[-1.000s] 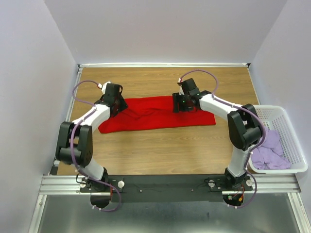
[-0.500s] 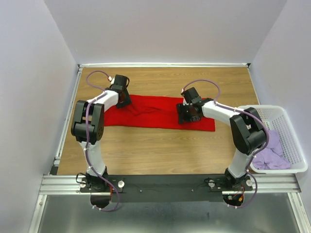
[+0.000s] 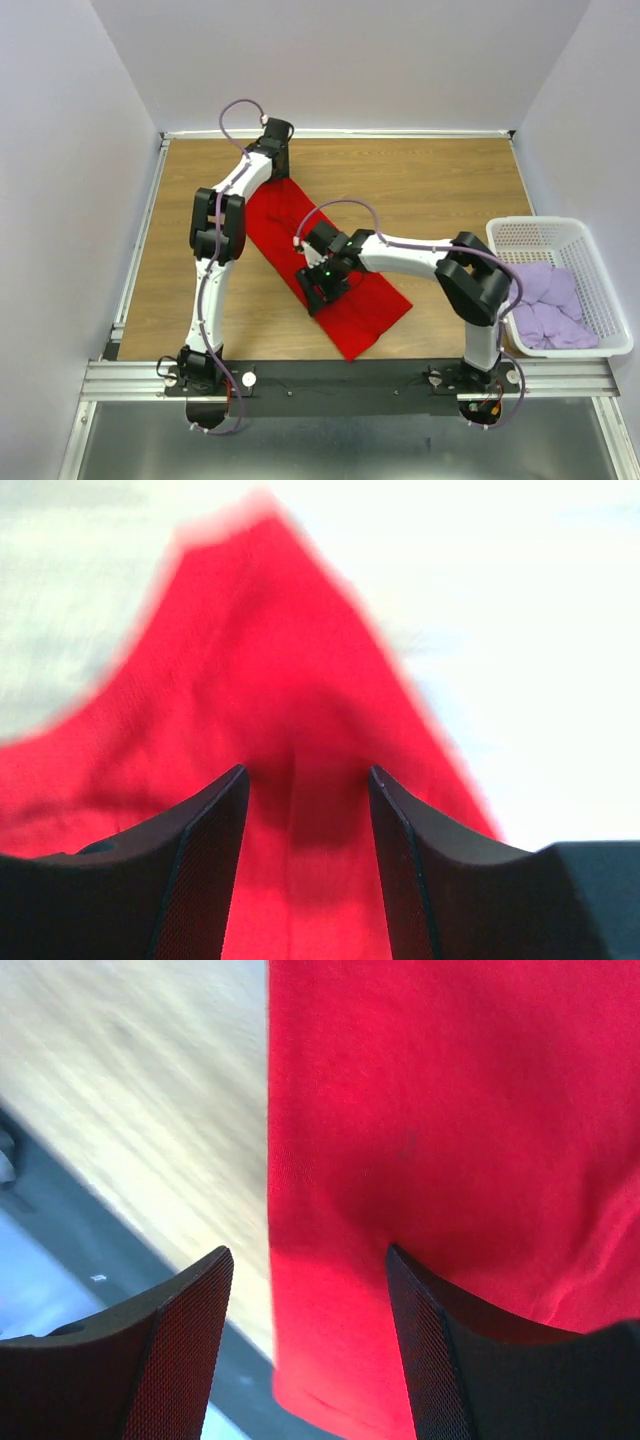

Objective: Fold and stack the t-shirts
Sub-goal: Fold the tshirt

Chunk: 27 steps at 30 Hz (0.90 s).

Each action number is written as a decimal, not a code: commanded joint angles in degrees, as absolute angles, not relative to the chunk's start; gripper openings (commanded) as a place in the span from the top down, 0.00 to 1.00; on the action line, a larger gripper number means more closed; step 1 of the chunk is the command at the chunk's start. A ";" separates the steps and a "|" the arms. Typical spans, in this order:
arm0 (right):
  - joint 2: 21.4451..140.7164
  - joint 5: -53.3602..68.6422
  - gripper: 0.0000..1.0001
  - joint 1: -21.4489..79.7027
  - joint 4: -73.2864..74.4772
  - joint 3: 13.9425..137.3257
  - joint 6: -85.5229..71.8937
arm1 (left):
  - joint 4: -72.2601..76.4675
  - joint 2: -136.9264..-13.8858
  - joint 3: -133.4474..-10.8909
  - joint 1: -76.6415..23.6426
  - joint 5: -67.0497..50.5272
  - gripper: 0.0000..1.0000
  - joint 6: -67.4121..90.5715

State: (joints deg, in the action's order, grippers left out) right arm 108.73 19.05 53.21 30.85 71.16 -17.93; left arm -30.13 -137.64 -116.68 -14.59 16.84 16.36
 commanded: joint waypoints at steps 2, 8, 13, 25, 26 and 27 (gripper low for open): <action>117.41 23.91 0.29 55.11 36.74 78.38 -19.51 | -31.03 -144.22 -128.31 -17.66 16.80 0.39 7.30; 116.21 16.99 0.26 55.20 38.32 85.86 -20.65 | -28.48 -144.41 -129.91 -18.28 14.85 0.37 8.43; 108.21 8.45 0.20 54.84 40.43 83.77 -20.57 | -27.77 -130.91 -121.93 -17.14 22.23 0.35 15.02; 95.54 -1.76 0.18 52.38 41.22 76.38 -22.94 | -27.87 -111.19 -93.97 -16.96 21.45 0.48 27.25; 95.19 -1.84 0.19 52.30 41.22 76.20 -23.11 | -27.77 -111.09 -92.04 -16.88 20.58 0.48 27.42; 94.84 -2.02 0.19 52.29 41.22 76.03 -23.38 | -27.60 -111.09 -91.06 -16.44 20.13 0.48 27.68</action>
